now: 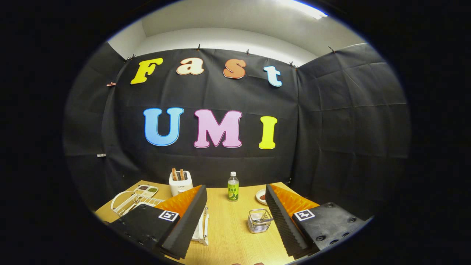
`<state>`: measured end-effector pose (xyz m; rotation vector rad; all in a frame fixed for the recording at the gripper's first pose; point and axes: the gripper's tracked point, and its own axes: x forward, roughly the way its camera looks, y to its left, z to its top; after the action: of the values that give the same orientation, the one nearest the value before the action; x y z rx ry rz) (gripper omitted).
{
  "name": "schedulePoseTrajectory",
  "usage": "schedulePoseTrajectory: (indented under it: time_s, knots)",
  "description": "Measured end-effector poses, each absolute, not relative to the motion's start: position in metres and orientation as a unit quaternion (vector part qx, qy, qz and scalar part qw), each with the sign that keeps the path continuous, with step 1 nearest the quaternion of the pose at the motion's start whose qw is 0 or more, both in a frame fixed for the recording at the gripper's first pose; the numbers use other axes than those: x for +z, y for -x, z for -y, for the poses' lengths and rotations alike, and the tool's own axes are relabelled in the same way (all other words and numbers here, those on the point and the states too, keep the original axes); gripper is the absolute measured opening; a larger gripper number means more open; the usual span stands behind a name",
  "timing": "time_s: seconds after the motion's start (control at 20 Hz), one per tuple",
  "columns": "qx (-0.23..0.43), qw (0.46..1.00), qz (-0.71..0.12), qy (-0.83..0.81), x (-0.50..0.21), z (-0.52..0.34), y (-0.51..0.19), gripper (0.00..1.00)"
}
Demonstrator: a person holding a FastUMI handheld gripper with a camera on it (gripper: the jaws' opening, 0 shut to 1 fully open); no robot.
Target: Take the plate from the dish rack, then take the spoon from the basket and place it into the plate.
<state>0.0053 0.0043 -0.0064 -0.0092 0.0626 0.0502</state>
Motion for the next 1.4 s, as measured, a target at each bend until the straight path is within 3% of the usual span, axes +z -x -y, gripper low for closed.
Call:
schedulePoseTrajectory:
  time_s: [0.3,0.8,1.15,1.4]
  knots:
    - [0.038,0.998,-0.045,0.009,-0.012,-0.013,-0.011,0.97]
    - [0.068,0.992,-0.092,0.057,-0.021,-0.083,-0.077,0.97]
    - [0.104,0.971,-0.176,0.123,-0.083,-0.146,-0.119,0.95]
    - [0.085,0.954,-0.247,0.149,-0.144,-0.153,-0.14,0.91]
